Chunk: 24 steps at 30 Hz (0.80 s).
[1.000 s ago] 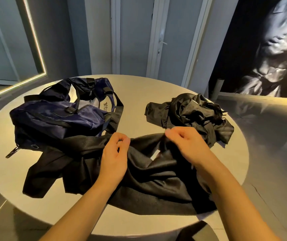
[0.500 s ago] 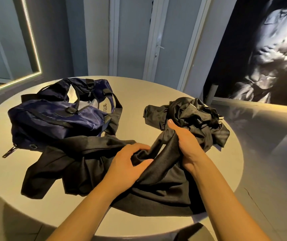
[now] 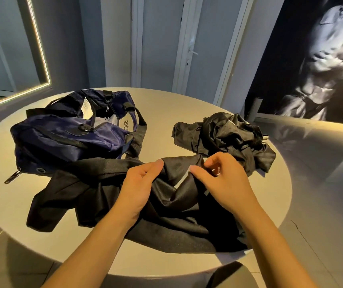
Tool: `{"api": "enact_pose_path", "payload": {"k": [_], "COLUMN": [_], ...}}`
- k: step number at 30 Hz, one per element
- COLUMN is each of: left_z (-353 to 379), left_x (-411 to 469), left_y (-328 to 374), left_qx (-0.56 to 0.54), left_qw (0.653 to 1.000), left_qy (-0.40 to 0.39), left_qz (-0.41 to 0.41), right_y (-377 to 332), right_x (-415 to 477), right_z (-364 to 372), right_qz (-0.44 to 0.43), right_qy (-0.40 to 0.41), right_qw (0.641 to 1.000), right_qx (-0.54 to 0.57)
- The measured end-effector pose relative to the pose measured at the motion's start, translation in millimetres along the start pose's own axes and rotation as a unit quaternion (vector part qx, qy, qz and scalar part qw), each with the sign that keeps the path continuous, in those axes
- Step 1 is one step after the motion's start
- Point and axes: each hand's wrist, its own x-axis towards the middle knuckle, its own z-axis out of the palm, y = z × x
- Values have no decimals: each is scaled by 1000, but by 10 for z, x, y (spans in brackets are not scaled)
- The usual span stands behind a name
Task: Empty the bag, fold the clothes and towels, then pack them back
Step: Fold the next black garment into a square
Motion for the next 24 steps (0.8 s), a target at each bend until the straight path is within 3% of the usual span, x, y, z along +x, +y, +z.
{"api": "enact_pose_path", "payload": {"k": [2, 5, 8, 10, 13, 16, 21, 24], "left_z": [11, 11, -5, 12, 51, 28, 24, 82], "left_x": [-19, -32, -24, -6, -46, -66, -112, -150], "left_y": [19, 39, 61, 68, 18, -60, 25, 161], "left_qx": [-17, -20, -49, -36, 60, 132, 176, 300], "left_qw": [1000, 999, 996, 994, 996, 991, 976, 934], "left_qy": [6, 17, 45, 65, 34, -24, 5, -40], "left_qz": [-9, -21, -65, -85, -56, 25, 126, 192], "right_y": [33, 76, 129, 183, 331, 426, 450, 466], "right_x": [49, 61, 34, 11, -63, -196, -341, -293], "right_z": [-7, -73, -227, -303, -159, 102, 260, 264], "right_qz": [28, 60, 75, 115, 239, 253, 148, 144], "right_qy": [-38, -74, -85, -61, 36, 76, 63, 63], "right_qw": [999, 979, 921, 868, 836, 862, 915, 910], "right_qx": [21, 182, 372, 479, 493, 433, 370, 382]}}
